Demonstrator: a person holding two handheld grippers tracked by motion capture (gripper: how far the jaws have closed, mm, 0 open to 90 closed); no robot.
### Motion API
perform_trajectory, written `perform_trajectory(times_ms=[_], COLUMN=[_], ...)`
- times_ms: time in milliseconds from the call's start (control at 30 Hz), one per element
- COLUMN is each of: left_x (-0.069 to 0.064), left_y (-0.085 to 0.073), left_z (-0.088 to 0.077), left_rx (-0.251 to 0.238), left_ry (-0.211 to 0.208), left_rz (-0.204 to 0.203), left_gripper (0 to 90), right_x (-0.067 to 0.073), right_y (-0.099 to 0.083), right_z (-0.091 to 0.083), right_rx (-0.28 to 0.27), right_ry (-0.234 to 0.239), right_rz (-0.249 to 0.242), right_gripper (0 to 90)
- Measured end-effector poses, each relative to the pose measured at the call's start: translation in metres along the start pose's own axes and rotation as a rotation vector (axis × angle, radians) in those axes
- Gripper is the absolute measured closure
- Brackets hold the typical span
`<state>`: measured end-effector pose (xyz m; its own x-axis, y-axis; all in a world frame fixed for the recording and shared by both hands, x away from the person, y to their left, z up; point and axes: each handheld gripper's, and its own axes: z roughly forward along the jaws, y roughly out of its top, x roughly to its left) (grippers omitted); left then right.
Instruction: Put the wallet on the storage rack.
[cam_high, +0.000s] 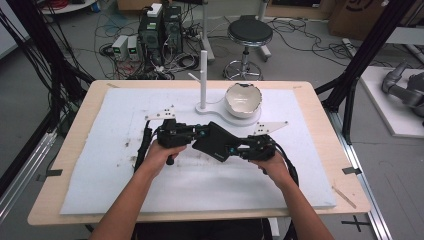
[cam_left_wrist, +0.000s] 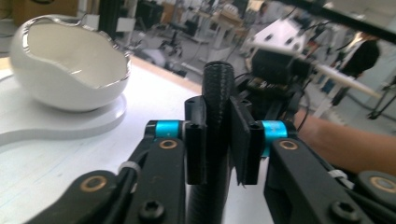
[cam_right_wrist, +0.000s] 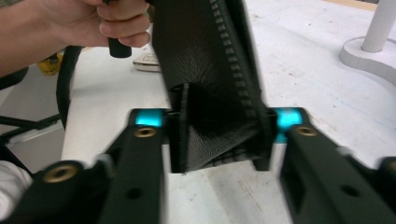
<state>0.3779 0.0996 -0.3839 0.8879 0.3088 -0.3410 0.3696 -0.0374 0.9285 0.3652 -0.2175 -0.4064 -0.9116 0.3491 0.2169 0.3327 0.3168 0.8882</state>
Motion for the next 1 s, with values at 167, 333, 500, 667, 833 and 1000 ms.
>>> perform_trajectory(times_ms=[167,333,500,667,833,1000], left_x=[0.004,0.008,0.010,0.012,0.014,0.017], left_y=[-0.001,-0.005,-0.007,-0.009,-0.012,-0.017], left_z=[-0.004,-0.014,-0.030,-0.050,-0.071,-0.088], left_rx=[0.036,0.062,0.052,0.049,0.048,0.047], left_ry=[0.088,0.155,0.185,0.237,0.301,0.333], left_rz=[-0.016,-0.016,-0.014,-0.002,0.005,-0.010], left_gripper=[57.3,46.1,45.5,45.6,45.6,45.7], right_x=[-0.001,-0.003,-0.002,0.001,0.005,0.007], right_y=[0.000,-0.001,0.000,0.000,0.002,0.002], right_z=[-0.005,-0.005,-0.006,-0.001,0.004,0.013], right_rx=[0.012,0.043,0.041,0.058,0.057,0.081], right_ry=[-0.048,-0.089,-0.119,-0.141,-0.160,-0.166], right_rz=[-0.018,-0.016,-0.024,-0.046,-0.066,-0.082], right_gripper=[77.0,77.1,76.9,76.5,75.3,73.3])
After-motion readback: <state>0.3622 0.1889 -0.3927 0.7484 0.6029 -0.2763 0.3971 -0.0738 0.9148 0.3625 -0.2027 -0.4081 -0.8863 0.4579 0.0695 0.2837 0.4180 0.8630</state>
